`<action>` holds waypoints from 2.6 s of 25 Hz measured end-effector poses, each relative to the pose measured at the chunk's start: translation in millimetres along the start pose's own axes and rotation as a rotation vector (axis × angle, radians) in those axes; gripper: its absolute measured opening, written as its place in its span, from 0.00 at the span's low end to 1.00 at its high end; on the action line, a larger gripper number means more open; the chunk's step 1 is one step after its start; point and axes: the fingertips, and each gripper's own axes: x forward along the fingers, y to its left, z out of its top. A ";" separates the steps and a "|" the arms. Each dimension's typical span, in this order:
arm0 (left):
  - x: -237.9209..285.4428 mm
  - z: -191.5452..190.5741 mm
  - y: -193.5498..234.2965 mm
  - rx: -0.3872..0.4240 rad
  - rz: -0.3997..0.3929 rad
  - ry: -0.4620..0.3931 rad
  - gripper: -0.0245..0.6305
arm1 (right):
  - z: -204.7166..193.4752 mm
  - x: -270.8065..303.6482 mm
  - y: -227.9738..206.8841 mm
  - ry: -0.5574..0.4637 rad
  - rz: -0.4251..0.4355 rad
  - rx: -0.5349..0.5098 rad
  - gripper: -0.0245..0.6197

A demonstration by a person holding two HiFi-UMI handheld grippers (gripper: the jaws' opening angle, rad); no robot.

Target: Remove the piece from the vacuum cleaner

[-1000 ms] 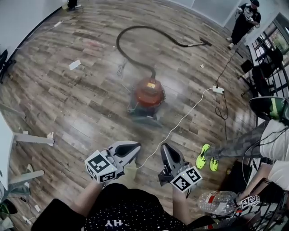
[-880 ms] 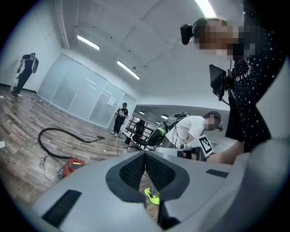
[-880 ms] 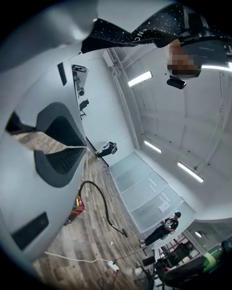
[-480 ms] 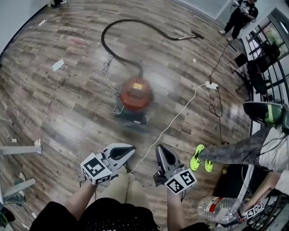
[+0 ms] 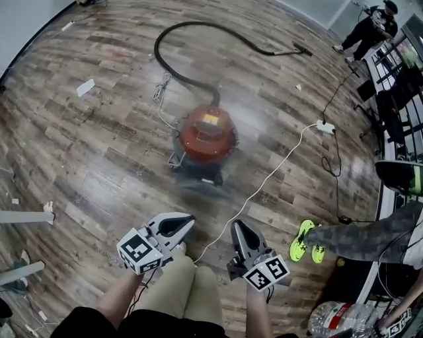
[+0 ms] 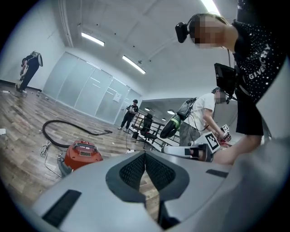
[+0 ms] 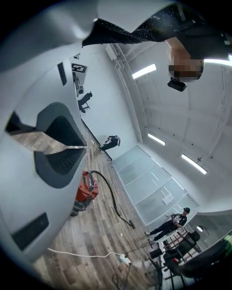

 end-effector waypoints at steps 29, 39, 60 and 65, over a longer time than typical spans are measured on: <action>18.2 -225.5 218.2 0.150 0.334 -0.208 0.37 | -214.8 58.4 -229.3 -0.034 -0.161 -0.237 0.40; 42.8 -216.6 225.8 0.154 0.320 -0.161 0.35 | -188.9 74.4 -229.5 -0.075 -0.167 -0.358 0.19; 14.4 -234.7 199.0 0.071 0.375 -0.264 0.07 | -210.2 44.8 -212.2 -0.107 -0.138 -0.346 0.08; 16.3 -232.4 198.4 0.067 0.388 -0.272 0.07 | -205.5 44.5 -214.0 -0.111 -0.149 -0.362 0.08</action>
